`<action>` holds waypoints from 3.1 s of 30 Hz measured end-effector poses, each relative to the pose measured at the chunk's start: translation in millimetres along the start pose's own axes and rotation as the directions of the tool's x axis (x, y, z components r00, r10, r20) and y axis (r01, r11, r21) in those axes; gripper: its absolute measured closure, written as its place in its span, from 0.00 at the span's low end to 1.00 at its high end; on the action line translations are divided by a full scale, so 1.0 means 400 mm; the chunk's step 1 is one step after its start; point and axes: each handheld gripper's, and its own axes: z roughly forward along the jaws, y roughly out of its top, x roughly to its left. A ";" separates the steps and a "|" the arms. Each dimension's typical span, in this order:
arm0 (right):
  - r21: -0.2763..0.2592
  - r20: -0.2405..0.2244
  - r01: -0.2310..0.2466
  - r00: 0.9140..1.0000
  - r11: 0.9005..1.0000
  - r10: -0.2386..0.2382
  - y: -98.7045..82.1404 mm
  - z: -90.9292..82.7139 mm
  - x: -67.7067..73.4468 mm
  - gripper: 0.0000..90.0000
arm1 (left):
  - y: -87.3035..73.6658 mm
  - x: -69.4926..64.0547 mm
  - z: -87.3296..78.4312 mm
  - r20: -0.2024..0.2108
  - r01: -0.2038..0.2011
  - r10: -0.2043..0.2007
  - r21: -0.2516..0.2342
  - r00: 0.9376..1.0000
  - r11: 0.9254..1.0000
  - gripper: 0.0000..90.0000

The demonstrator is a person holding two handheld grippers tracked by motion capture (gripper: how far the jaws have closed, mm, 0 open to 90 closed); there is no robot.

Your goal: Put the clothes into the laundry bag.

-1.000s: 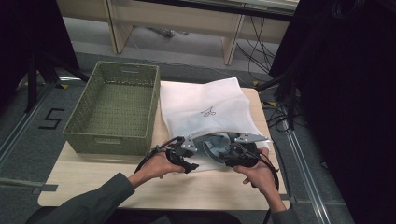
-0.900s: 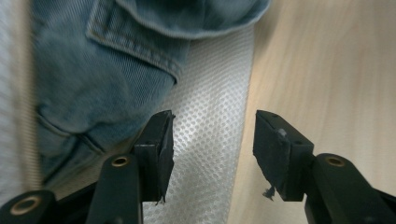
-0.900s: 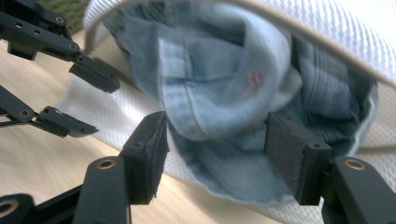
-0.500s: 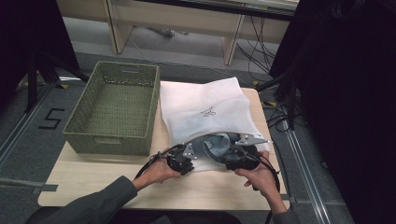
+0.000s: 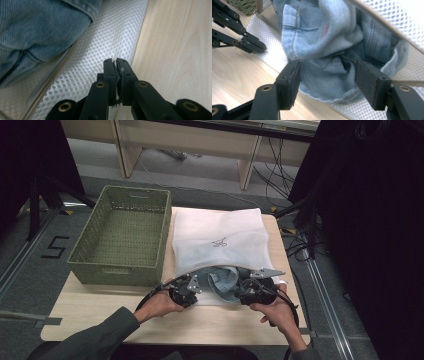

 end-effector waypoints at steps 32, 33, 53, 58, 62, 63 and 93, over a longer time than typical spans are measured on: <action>0.048 0.017 0.007 1.000 0.999 -0.008 0.020 0.180 0.081 0.59 | 0.019 -0.041 0.028 0.021 0.002 -0.001 -0.031 1.000 1.000 0.95; 0.098 0.029 0.018 0.999 0.995 -0.021 0.030 0.186 0.079 0.67 | 0.019 -0.043 0.029 0.026 0.020 -0.019 -0.037 0.999 0.999 0.95; -0.058 0.200 -0.099 0.974 0.993 0.109 0.123 0.300 -0.063 0.76 | 0.008 -0.042 0.018 0.037 0.025 -0.024 -0.022 0.999 0.999 0.96; -0.011 0.153 -0.118 0.981 0.993 0.118 0.116 0.251 -0.048 0.59 | 0.005 -0.038 0.016 0.041 0.028 -0.027 -0.021 0.999 0.999 0.94; -0.016 0.118 -0.070 0.990 0.997 0.071 0.108 0.189 -0.035 0.51 | 0.006 -0.037 0.015 0.043 0.025 -0.025 -0.016 0.999 1.000 0.92; -0.009 0.115 -0.061 0.991 0.998 0.061 0.108 0.172 -0.028 0.50 | 0.006 -0.037 0.015 0.043 0.025 -0.024 -0.016 0.999 1.000 0.92; 0.033 0.038 0.196 0.980 0.980 -0.198 0.129 0.331 0.120 0.84 | 0.010 -0.049 0.016 0.023 -0.007 0.007 -0.011 1.000 1.000 0.93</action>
